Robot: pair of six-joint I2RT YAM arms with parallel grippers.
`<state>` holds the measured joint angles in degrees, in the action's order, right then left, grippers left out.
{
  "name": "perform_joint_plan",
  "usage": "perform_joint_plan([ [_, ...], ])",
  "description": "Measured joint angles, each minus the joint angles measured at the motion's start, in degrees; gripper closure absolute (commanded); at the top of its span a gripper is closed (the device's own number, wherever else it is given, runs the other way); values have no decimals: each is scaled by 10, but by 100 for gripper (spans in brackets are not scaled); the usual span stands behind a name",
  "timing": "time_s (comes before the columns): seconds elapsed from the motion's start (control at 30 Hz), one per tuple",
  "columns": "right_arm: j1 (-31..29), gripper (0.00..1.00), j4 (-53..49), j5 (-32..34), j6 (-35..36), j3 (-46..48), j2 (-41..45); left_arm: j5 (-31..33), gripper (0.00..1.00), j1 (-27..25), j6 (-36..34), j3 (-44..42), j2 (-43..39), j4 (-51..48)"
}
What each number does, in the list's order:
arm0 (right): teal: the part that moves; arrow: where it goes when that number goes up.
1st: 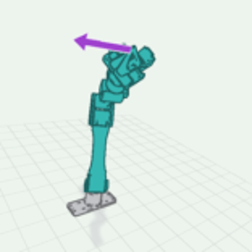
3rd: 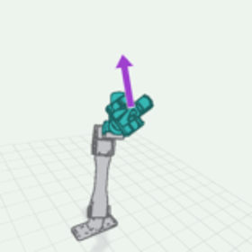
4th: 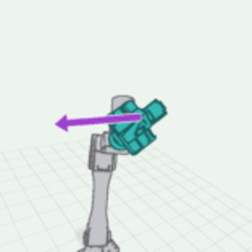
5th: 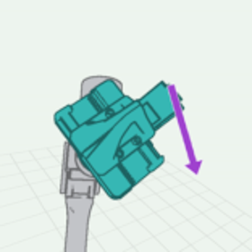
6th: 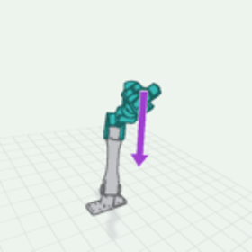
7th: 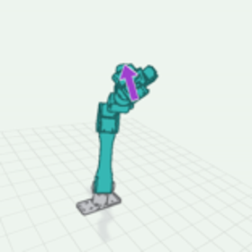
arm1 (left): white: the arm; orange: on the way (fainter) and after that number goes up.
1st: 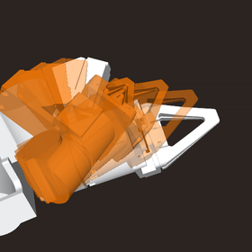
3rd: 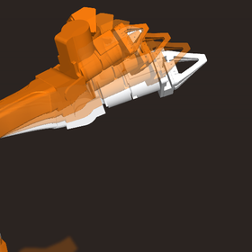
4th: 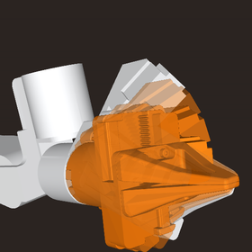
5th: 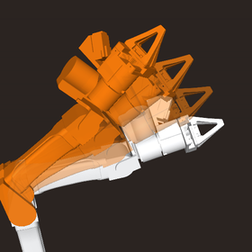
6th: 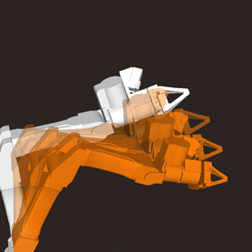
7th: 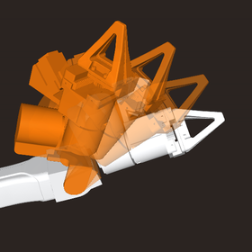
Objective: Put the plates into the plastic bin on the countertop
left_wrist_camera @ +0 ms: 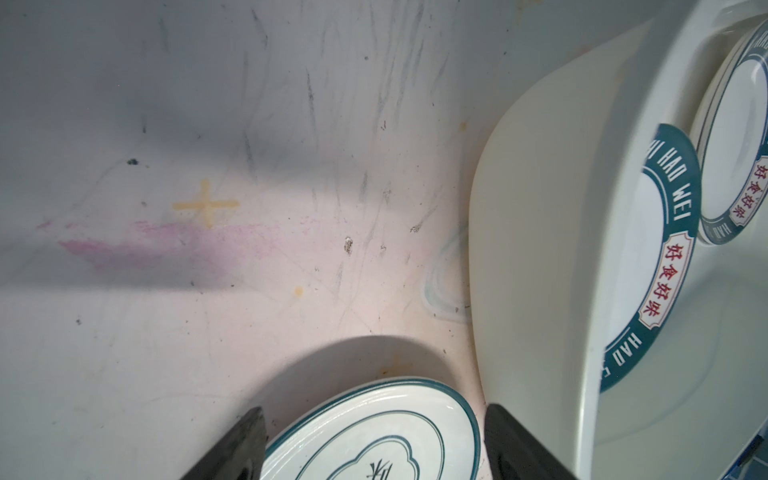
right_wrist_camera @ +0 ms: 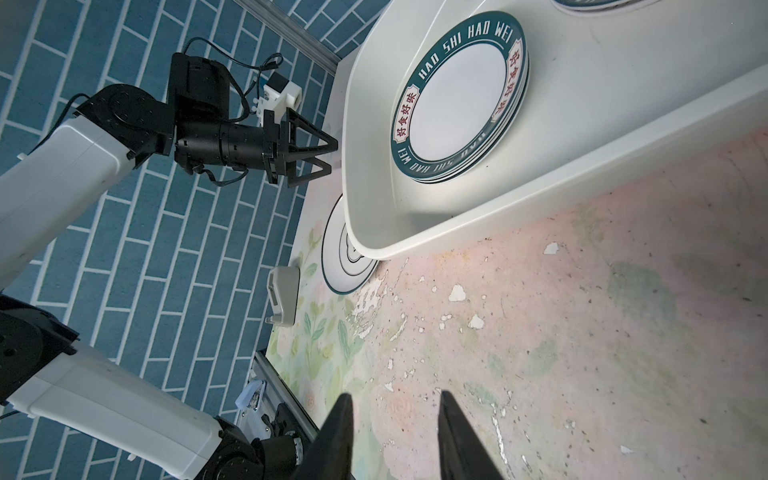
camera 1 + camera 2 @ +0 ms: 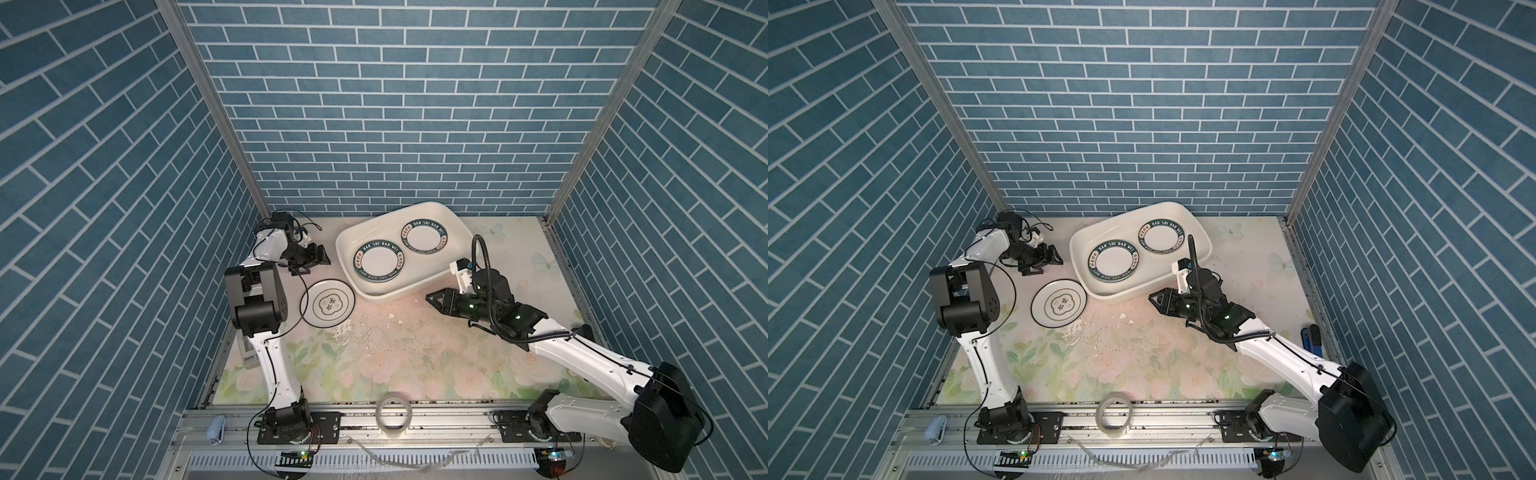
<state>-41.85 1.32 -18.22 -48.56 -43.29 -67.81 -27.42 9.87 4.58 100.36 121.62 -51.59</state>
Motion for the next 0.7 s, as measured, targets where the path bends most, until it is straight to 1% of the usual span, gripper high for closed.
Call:
perform_joint_plan([
  [0.1,0,65,0,2,0,3,7,-7,20,0,4,-5,3,0],
  [0.33,0,66,0,5,0,3,16,-9,21,0,9,-12,38,0],
  [0.57,0,66,0,5,0,8,18,-9,23,0,9,-23,39,1],
  [0.7,-1,66,0,5,0,8,18,-13,27,1,8,-41,38,3],
])
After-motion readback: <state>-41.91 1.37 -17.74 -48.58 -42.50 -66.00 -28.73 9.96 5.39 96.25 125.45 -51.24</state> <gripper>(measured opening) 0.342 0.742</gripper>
